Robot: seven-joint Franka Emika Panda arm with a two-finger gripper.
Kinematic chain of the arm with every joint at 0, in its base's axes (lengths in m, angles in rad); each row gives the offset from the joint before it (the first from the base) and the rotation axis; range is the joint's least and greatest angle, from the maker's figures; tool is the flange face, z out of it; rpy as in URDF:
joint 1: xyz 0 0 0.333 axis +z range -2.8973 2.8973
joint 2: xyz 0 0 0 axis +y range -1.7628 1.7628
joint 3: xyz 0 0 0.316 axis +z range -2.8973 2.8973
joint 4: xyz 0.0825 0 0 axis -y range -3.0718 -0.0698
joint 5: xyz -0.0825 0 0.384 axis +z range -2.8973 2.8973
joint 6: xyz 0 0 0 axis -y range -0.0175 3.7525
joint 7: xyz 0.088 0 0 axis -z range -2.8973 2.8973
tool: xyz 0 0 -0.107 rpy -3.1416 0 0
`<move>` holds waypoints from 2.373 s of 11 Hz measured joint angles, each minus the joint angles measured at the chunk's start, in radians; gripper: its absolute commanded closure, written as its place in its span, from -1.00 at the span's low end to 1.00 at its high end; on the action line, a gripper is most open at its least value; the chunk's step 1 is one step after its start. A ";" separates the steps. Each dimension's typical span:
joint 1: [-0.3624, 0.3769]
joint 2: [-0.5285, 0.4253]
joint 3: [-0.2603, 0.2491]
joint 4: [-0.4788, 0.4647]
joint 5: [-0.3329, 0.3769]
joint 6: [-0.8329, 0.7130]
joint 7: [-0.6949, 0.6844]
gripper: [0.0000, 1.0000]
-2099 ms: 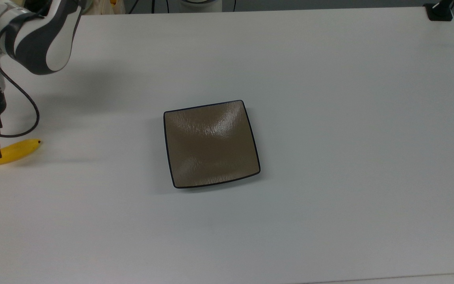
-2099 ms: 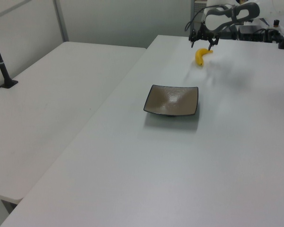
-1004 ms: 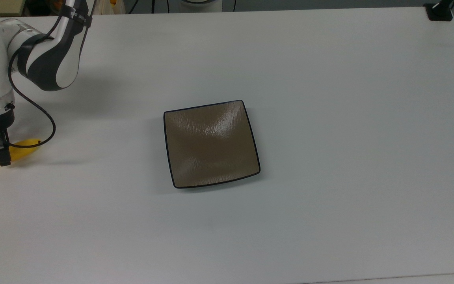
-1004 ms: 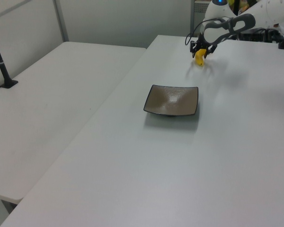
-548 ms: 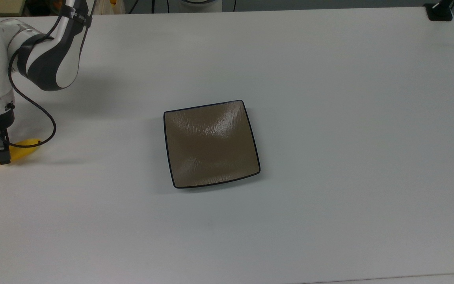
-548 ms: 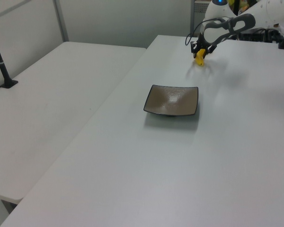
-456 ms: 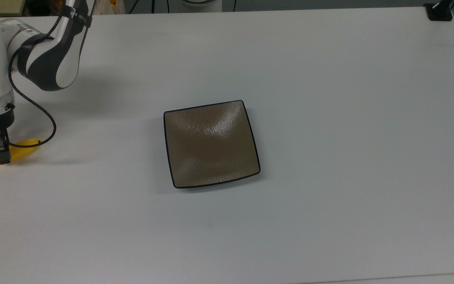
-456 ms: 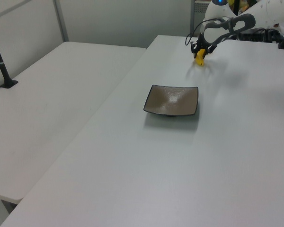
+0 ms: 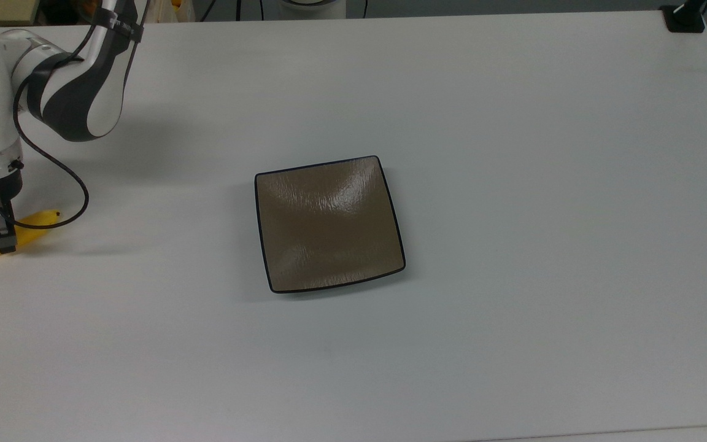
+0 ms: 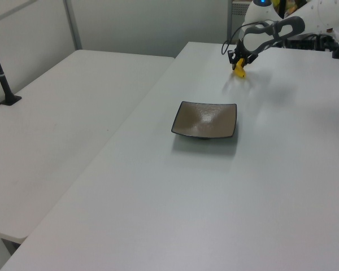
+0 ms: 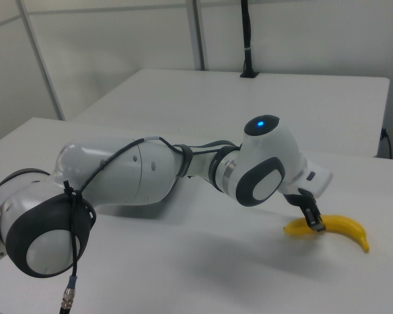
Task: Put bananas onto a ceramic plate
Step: 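Lift the banana and carry it over the brown plate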
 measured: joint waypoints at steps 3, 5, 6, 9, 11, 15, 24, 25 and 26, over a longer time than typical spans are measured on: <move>0.000 0.000 0.000 0.000 0.000 0.000 -0.007 1.00; 0.000 -0.001 0.000 0.000 0.000 0.000 -0.049 1.00; 0.000 -0.009 0.000 0.001 0.000 0.000 -0.061 1.00; 0.016 -0.101 0.001 -0.023 0.001 -0.046 -0.118 1.00; 0.046 -0.199 0.003 -0.049 0.001 -0.168 -0.159 1.00; 0.123 -0.387 0.011 -0.079 0.082 -0.475 -0.255 1.00; 0.459 -0.537 0.059 -0.187 0.085 -0.804 -0.271 1.00; 0.493 -0.528 0.060 -0.192 0.057 -0.804 -0.252 1.00; 0.530 -0.514 0.060 -0.195 0.023 -0.804 -0.245 1.00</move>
